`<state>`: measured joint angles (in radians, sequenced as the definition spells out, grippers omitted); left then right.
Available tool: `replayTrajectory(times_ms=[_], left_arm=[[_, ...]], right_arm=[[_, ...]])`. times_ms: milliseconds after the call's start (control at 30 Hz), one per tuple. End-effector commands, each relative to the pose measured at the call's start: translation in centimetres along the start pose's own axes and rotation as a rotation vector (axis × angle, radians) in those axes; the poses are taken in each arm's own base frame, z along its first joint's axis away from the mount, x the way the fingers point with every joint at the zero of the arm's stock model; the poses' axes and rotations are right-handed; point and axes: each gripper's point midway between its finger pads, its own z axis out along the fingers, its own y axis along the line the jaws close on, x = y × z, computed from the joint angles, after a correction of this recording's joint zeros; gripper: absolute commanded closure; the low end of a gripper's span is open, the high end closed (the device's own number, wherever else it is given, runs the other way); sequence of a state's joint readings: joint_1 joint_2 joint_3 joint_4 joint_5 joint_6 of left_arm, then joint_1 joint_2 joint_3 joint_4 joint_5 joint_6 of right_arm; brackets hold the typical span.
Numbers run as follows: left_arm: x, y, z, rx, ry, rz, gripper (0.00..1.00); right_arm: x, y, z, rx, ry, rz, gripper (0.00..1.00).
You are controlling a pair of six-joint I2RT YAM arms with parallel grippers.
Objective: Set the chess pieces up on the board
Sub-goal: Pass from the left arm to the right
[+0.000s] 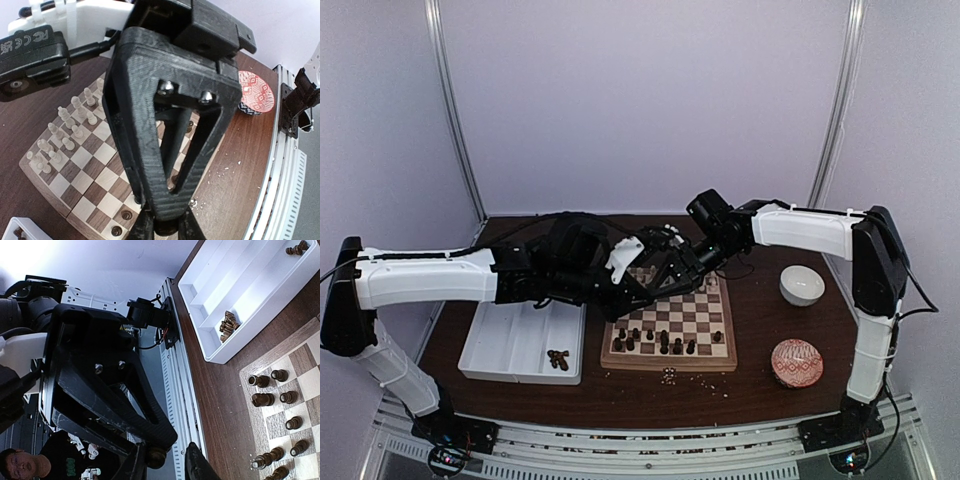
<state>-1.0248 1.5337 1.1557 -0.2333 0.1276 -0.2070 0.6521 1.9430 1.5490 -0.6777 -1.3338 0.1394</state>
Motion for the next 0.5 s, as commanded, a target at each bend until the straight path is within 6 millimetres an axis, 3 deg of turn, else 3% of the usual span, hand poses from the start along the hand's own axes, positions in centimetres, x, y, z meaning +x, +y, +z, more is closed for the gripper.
replayTrajectory(times_ms=[0, 233, 467], left_arm=[[-1.6, -0.7, -0.4, 0.033, -0.064, 0.02, 0.91], [-1.3, -0.5, -0.1, 0.026, -0.059, 0.021, 0.9], [-0.8, 1.0, -0.3, -0.06, -0.053, 0.002, 0.75]], right_arm=[[-0.5, 0.9, -0.2, -0.029, -0.009, -0.026, 0.74], [-0.5, 1.6, -0.4, -0.045, -0.012, -0.066, 0.88], [-0.3, 1.5, -1.7, 0.052, -0.011, -0.15, 0.92]])
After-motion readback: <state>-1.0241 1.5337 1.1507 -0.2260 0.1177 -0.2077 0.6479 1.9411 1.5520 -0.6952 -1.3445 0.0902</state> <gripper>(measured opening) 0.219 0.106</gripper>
